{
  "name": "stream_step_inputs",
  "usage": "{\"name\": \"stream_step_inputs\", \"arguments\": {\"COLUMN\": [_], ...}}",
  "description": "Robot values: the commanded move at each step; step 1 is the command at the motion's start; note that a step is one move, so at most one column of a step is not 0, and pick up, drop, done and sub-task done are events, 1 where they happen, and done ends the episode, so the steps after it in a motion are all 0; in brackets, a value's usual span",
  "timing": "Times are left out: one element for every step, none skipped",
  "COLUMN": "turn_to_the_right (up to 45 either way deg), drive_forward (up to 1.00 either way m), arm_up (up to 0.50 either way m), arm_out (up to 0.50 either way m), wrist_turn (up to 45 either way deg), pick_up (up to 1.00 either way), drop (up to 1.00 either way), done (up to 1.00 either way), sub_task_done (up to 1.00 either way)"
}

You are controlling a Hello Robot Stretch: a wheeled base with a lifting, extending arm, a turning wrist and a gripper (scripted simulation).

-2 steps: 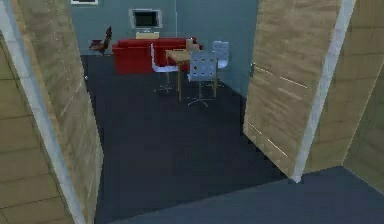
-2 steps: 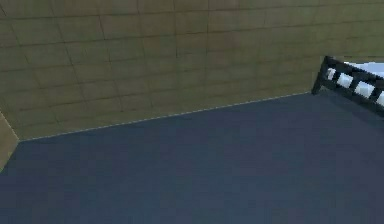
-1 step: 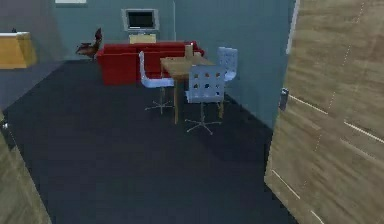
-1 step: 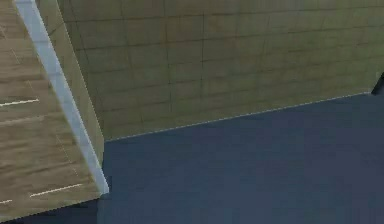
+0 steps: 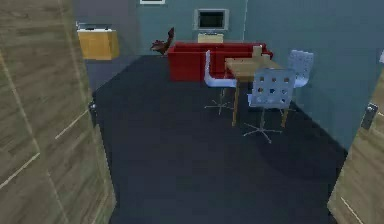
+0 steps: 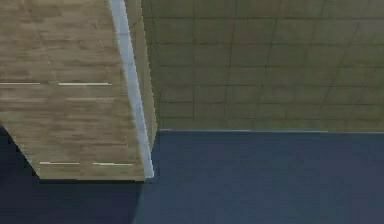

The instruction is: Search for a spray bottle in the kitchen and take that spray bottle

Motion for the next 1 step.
{"name": "stream_step_inputs", "arguments": {"turn_to_the_right": [0.0], "drive_forward": [1.0], "arm_up": [0.0], "arm_out": [0.0], "wrist_turn": [0.0], "pick_up": [0.0], "drop": [0.0], "done": [0.0], "sub_task_done": [0.0]}}
